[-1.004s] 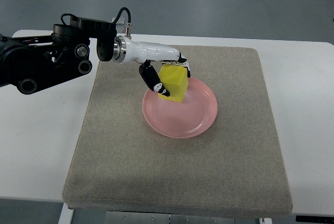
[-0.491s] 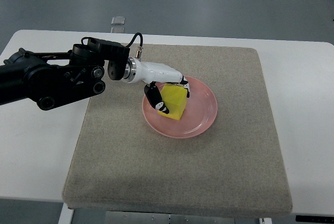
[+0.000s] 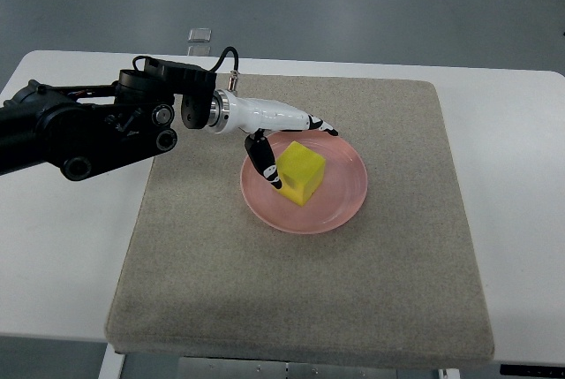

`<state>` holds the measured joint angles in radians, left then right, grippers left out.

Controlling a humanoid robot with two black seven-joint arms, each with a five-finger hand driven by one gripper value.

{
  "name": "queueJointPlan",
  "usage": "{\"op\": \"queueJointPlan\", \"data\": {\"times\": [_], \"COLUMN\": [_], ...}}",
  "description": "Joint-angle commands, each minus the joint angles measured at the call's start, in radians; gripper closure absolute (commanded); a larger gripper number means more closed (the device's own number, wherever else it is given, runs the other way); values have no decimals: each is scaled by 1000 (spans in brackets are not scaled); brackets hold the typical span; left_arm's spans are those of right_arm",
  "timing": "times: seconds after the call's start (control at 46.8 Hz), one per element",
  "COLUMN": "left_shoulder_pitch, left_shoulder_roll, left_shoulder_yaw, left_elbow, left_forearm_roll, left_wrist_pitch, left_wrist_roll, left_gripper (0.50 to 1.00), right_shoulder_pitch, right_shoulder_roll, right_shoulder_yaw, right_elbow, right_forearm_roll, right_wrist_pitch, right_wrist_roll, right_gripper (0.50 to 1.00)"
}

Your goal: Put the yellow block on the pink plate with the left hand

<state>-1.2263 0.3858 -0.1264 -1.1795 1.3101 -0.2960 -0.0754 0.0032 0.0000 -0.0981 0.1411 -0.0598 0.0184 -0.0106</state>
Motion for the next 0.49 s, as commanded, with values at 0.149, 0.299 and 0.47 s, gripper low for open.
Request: {"op": "queueJointPlan", "data": {"times": [0.149,0.299,0.47], "left_shoulder_pitch": [31,33,33], "left_shoulder_roll": [48,56,53], "left_shoulder_yaw": [-68,-82,-88], "left_elbow": [7,72,176], "left_forearm_roll": [-163,-282,-569], "left_wrist_pitch": [-5,2,3], "left_wrist_roll": [0,-4,-4], "left_gripper": [506,506,506], "right_shoulder_pitch": [0,0,0], "right_shoulder_roll": [0,0,0], "right_shoulder_yaw": [0,0,0], "right_elbow": [0,0,0], "right_forearm_roll": [0,0,0], "right_wrist_pitch": [0,0,0], "right_wrist_roll": [0,0,0], "right_gripper": [576,576,576]}}
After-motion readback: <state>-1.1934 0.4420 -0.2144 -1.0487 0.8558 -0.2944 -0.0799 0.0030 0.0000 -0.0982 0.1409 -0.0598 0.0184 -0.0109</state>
